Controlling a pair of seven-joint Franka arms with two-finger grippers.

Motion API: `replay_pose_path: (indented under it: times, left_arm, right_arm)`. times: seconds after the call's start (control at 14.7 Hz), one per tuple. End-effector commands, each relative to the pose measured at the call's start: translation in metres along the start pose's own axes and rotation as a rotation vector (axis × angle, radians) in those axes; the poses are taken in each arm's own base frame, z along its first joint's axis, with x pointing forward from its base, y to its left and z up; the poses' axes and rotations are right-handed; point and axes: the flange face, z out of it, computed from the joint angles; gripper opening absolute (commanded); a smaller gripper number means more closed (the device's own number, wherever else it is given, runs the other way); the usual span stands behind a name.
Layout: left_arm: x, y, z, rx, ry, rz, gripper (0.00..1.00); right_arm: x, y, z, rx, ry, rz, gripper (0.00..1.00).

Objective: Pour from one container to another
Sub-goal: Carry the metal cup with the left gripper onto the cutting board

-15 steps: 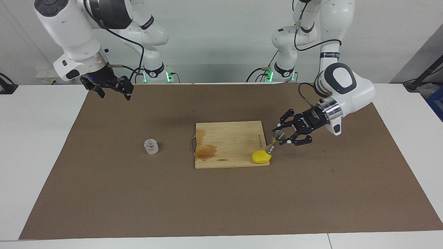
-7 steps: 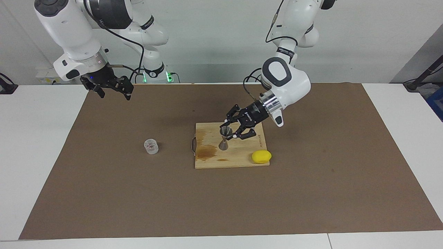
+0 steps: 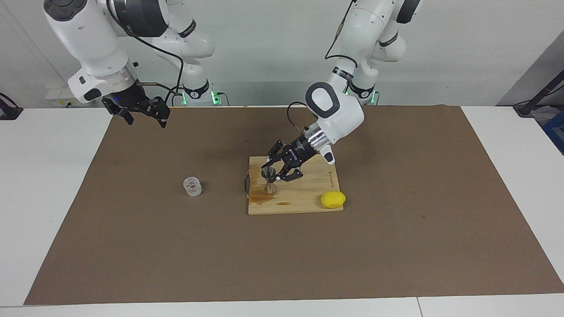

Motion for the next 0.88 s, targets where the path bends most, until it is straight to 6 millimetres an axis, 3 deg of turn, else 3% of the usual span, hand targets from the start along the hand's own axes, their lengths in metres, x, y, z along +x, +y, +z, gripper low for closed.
replay_pose_path:
  times: [0.0, 0.27, 0.68, 0.75, 0.81]
  left_arm:
    - [-0.003, -0.002, 0.007, -0.021, 0.000, -0.002, 0.00]
    - [0.002, -0.011, 0.016, -0.026, 0.023, 0.004, 0.00]
    - [0.006, -0.007, 0.014, -0.032, 0.027, -0.003, 0.00]
    - [0.006, -0.006, 0.013, -0.035, 0.027, -0.004, 0.22]
    - [0.007, -0.006, 0.013, -0.034, 0.030, -0.002, 0.34]
  right_arm:
    - [-0.004, 0.004, -0.002, -0.009, 0.003, -0.016, 1.00]
    - [-0.004, 0.004, -0.002, -0.009, 0.002, -0.016, 1.00]
    - [-0.004, 0.005, -0.002, -0.009, 0.003, -0.015, 1.00]
    - [-0.004, 0.004, -0.002, -0.009, 0.002, -0.016, 1.00]
    - [-0.004, 0.004, -0.002, -0.009, 0.002, -0.016, 1.00]
